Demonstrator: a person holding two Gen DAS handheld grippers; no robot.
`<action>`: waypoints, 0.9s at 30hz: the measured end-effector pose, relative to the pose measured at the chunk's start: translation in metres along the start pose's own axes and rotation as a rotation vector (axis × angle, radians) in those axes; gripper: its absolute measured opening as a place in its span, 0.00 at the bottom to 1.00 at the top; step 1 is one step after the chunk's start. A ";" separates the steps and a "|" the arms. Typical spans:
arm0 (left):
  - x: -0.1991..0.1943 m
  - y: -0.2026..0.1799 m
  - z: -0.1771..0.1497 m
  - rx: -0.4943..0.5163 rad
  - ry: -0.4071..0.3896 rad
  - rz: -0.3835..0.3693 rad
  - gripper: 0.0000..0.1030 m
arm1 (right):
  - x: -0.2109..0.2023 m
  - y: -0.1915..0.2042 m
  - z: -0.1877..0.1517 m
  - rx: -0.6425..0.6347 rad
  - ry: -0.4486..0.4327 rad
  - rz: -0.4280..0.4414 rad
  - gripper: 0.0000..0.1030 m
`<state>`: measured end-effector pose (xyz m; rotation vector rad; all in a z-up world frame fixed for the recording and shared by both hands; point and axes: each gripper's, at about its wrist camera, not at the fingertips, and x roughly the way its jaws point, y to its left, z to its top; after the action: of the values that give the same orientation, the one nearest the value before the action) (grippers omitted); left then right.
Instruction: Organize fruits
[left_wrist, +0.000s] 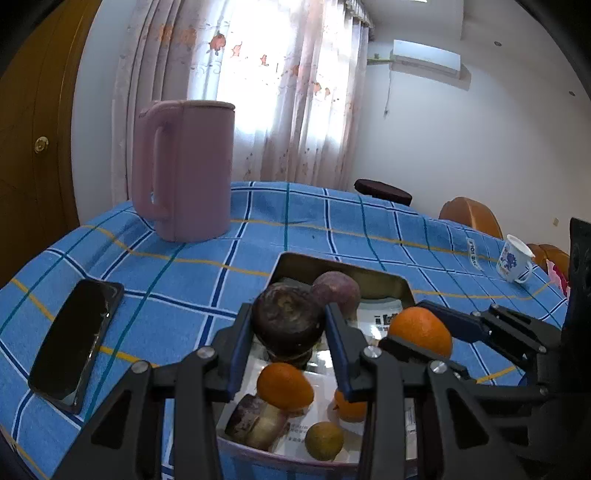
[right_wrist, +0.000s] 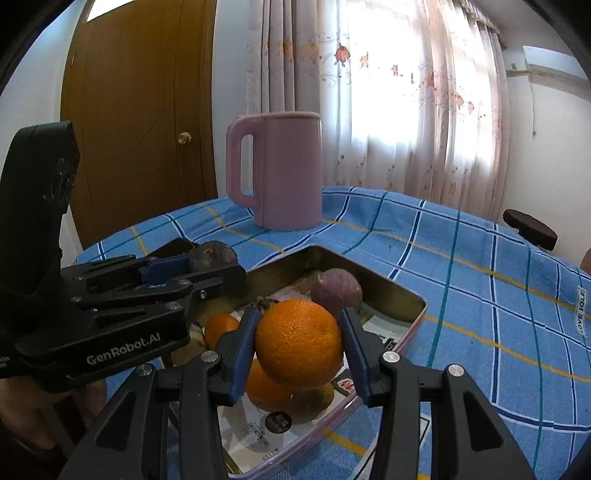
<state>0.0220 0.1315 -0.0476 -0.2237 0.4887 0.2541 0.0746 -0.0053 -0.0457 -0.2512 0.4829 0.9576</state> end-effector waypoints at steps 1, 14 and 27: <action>0.001 0.000 -0.001 -0.001 0.005 0.000 0.39 | 0.002 0.000 0.000 -0.001 0.007 0.005 0.45; -0.011 -0.001 0.000 -0.011 -0.029 0.003 0.70 | 0.006 0.006 -0.004 -0.008 0.052 0.052 0.64; -0.041 -0.004 0.006 -0.022 -0.113 -0.011 0.85 | -0.047 -0.024 -0.002 0.054 -0.024 -0.101 0.64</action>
<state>-0.0093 0.1218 -0.0215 -0.2317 0.3724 0.2601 0.0713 -0.0536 -0.0237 -0.2132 0.4691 0.8474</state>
